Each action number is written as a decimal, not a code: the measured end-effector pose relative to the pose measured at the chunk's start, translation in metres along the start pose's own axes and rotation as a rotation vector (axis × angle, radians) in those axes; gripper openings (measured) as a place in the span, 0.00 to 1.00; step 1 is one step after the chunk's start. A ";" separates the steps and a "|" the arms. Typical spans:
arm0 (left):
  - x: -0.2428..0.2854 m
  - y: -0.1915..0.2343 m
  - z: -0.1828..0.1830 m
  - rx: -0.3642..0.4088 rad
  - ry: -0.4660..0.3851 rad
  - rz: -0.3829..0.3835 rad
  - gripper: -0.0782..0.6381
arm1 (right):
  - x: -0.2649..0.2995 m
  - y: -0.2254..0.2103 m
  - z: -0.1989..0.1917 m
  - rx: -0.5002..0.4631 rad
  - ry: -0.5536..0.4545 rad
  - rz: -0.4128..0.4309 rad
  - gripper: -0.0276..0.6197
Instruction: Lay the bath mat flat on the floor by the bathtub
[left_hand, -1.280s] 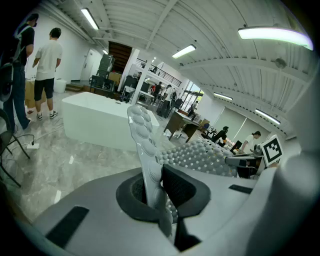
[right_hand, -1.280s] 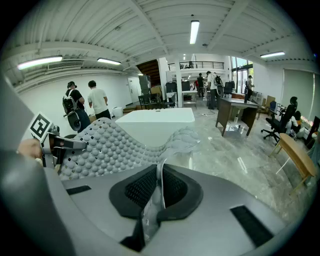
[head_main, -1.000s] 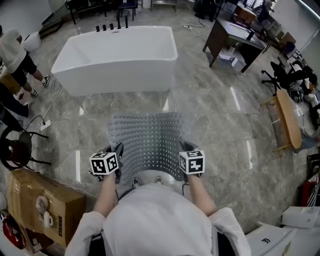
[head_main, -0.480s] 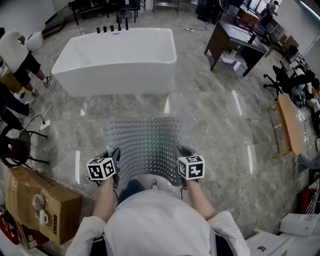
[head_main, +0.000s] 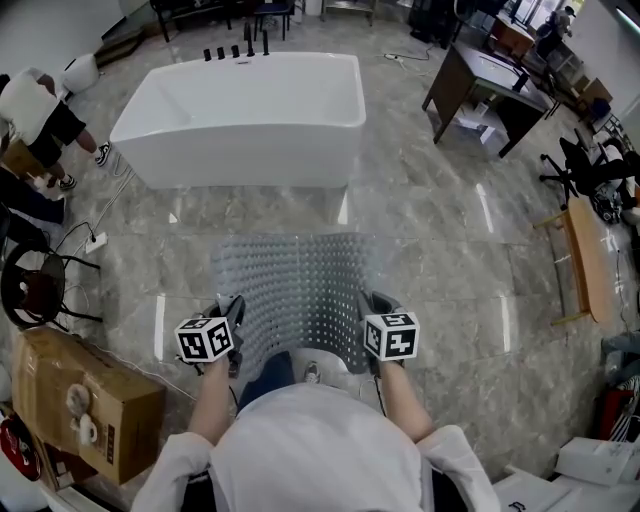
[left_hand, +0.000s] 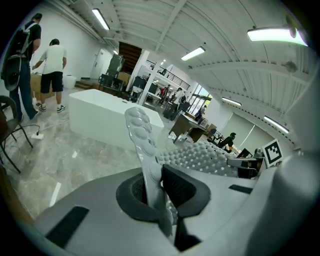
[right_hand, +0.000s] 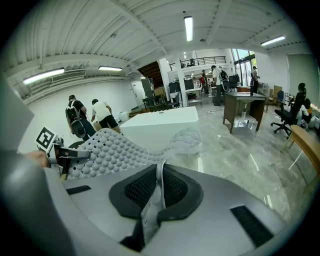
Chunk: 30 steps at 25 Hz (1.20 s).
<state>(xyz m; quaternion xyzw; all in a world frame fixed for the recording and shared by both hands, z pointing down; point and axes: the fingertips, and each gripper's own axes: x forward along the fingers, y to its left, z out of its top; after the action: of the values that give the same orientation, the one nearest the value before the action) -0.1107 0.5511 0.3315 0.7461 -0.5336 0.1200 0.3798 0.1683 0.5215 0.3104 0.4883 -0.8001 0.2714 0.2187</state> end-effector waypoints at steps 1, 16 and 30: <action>0.005 0.004 0.005 -0.001 -0.001 -0.002 0.17 | 0.005 -0.001 0.004 -0.001 0.002 -0.004 0.10; 0.079 0.083 0.123 0.055 0.024 -0.077 0.17 | 0.100 0.003 0.093 0.039 -0.018 -0.096 0.10; 0.144 0.106 0.185 0.059 0.056 -0.110 0.17 | 0.160 -0.030 0.153 0.057 -0.008 -0.131 0.10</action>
<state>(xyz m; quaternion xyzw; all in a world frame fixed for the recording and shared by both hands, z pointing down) -0.1886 0.3058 0.3360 0.7815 -0.4773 0.1353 0.3783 0.1140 0.3050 0.3002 0.5464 -0.7594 0.2772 0.2189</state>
